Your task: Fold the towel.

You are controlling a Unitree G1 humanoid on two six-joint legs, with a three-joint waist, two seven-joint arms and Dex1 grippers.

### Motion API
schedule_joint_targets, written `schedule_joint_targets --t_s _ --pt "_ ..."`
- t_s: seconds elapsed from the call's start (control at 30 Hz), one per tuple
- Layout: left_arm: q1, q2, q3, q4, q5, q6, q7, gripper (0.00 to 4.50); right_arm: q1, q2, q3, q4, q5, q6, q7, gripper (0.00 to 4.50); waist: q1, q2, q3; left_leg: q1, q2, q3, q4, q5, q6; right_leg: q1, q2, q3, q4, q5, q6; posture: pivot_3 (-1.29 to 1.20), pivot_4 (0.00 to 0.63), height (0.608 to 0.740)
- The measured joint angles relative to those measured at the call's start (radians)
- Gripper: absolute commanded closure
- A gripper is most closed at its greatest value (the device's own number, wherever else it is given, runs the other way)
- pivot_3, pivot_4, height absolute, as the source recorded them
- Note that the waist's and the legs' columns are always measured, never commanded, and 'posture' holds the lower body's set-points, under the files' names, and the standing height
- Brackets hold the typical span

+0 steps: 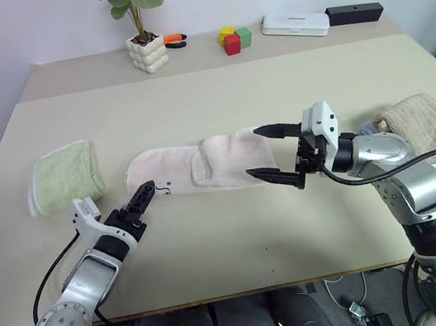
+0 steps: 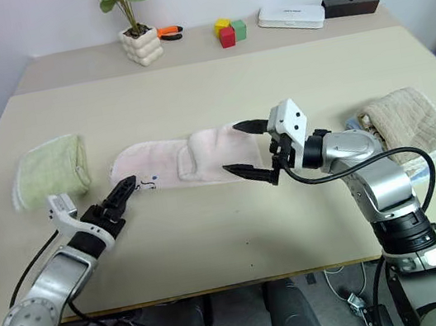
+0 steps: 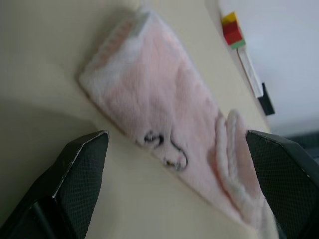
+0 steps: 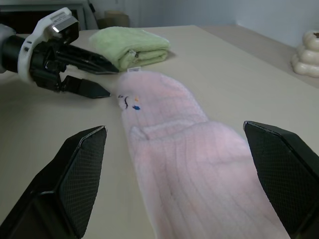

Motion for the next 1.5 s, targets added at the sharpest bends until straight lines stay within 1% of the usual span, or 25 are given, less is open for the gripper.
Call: schedule_joint_targets --t_s 0.03,0.13,0.3,0.33,0.37,0.4,0.53,0.67,0.73,0.83,0.93,1.0,1.1,1.17,1.27,1.37,1.5 --pt "-0.019 0.0 -0.002 0.021 -0.004 -0.002 0.01 0.0 0.0 0.002 0.0 0.0 -0.002 0.0 -0.005 0.02 0.0 0.0 -0.001 0.0 0.0 0.0 0.0 0.0 0.0 0.0 0.0 0.0 0.0 0.0 0.001 0.0 0.15 0.74" --pt "-0.082 -0.021 -0.006 0.095 -0.017 -0.023 0.053 0.79 -0.001 0.005 0.0 0.0 -0.008 -0.001 -0.023 0.0 0.005 0.003 -0.003 0.001 0.0 0.0 0.0 0.0 0.0 0.001 0.0 0.0 0.0 0.001 0.001 0.0 0.15 0.74" --pt "-0.143 -0.032 -0.017 0.187 -0.007 -0.052 0.094 3.38 0.0 0.005 -0.001 0.001 -0.028 -0.015 -0.044 0.0 0.018 0.002 -0.003 0.0 0.0 0.0 0.0 0.0 0.0 0.001 0.0 0.0 -0.001 0.001 0.002 0.0 0.15 0.74" --pt "-0.15 -0.035 -0.02 0.193 -0.008 -0.054 0.101 3.97 0.0 0.005 -0.001 0.001 -0.03 -0.018 -0.049 0.0 0.021 0.002 -0.002 0.0 0.0 0.0 0.0 0.0 0.0 0.001 0.0 0.0 -0.002 0.001 0.002 0.0 0.15 0.74" --pt "-0.161 -0.036 -0.023 0.19 -0.011 -0.054 0.103 4.37 0.0 0.004 -0.002 0.001 -0.03 -0.019 -0.052 0.0 0.024 0.002 -0.002 0.0 -0.001 0.0 0.0 0.0 0.0 0.001 0.0 0.0 -0.002 0.001 0.002 0.0 0.15 0.74" --pt "-0.168 -0.036 -0.025 0.186 -0.014 -0.054 0.104 4.47 0.0 0.003 -0.002 0.001 -0.03 -0.019 -0.053 0.0 0.024 0.002 -0.002 0.0 -0.001 0.0 0.0 0.0 -0.001 0.001 0.0 0.0 -0.002 0.001 0.002 0.0 0.15 0.74" --pt "-0.173 -0.036 -0.059 0.178 -0.017 -0.048 0.109 4.47 0.027 -0.026 -0.022 0.002 -0.023 -0.021 -0.042 0.0 0.024 0.001 -0.002 -0.001 -0.001 0.0 0.0 0.0 -0.001 0.001 0.0 0.0 -0.002 0.001 0.002 0.0 0.15 0.74" --pt "-0.173 0.001 -0.099 0.1 -0.001 -0.037 0.082 4.47 0.087 -0.094 -0.121 0.001 0.035 0.002 -0.008 0.0 0.023 0.0 -0.001 -0.001 -0.001 0.0 0.0 0.0 -0.001 0.001 0.0 0.0 -0.002 0.001 0.002 0.0 0.15 0.74" --pt "-0.19 0.033 -0.132 0.059 0.045 -0.041 0.038 4.47 0.123 -0.137 -0.171 -0.001 0.051 0.006 0.011 0.0 0.023 0.0 -0.001 -0.001 -0.001 0.0 0.0 0.0 -0.001 0.001 0.0 0.0 -0.002 0.001 0.001 0.0 0.15 0.74" --pt "-0.229 0.072 -0.199 0.025 0.139 -0.06 -0.061 4.47 0.161 -0.168 -0.205 0.015 0.061 0.003 0.041 0.0 0.02 0.0 -0.001 -0.001 -0.001 0.0 0.0 0.0 -0.001 0.001 0.0 0.0 -0.003 0.0 -0.001 0.0 0.15 0.74" --pt "-0.292 0.118 -0.298 0.027 0.24 -0.074 -0.205 4.47 0.182 -0.171 -0.215 0.033 0.06 -0.003 0.039 0.0 0.019 0.0 -0.001 -0.001 -0.001 0.0 0.0 0.0 -0.001 0.001 0.0 0.0 -0.003 0.0 -0.001 0.0 0.15 0.74" --pt "-0.346 0.151 -0.399 0.039 0.345 -0.102 -0.329 4.47 0.181 -0.171 -0.217 0.035 0.06 -0.011 0.029 0.0 0.018 0.0 -0.001 -0.001 -0.001 0.0 0.0 0.0 -0.001 0.001 0.0 0.0 -0.003 0.0 -0.001 0.0 0.15 0.74" --pt "-0.413 0.168 -0.567 0.08 0.5 -0.153 -0.507 4.47 0.166 -0.169 -0.219 0.04 0.055 -0.029 0.006 0.0 0.019 0.0 -0.001 -0.001 -0.001 0.001 -0.001 0.0 -0.001 0.001 0.0 0.0 -0.004 0.0 0.0 0.0 0.15 0.74" --pt "-0.443 0.154 -0.648 0.128 0.564 -0.172 -0.604 4.47 0.16 -0.17 -0.229 0.047 0.048 -0.036 -0.007 0.0 0.019 0.0 -0.001 -0.001 -0.001 0.001 -0.001 0.0 -0.001 0.001 0.0 0.0 -0.004 0.0 0.001 0.0 0.15 0.74" --pt "-0.501 0.091 -0.738 0.236 0.672 -0.23 -0.709 4.47 0.161 -0.189 -0.253 0.058 0.048 -0.034 -0.02 0.0 0.021 0.0 -0.001 -0.002 -0.001 0.001 -0.001 0.0 -0.001 0.0 0.0 0.0 -0.005 0.001 0.001 0.0 0.15 0.74" --pt "-0.549 0.019 -0.775 0.326 0.749 -0.26 -0.753 4.47 0.179 -0.209 -0.288 0.052 0.05 -0.031 -0.022 0.0 0.022 0.0 -0.001 -0.002 -0.001 0.0 -0.001 0.0 -0.001 0.001 0.0 0.0 -0.007 0.001 0.002 0.0 0.15 0.74" --pt "-0.555 -0.033 -0.796 0.401 0.82 -0.281 -0.78 4.47 0.215 -0.225 -0.327 0.03 0.063 -0.006 -0.032 0.0 0.016 0.001 -0.001 -0.002 0.0 0.0 -0.002 0.0 0.0 0.001 0.0 0.0 -0.007 0.001 0.002 0.0 0.15 0.74"
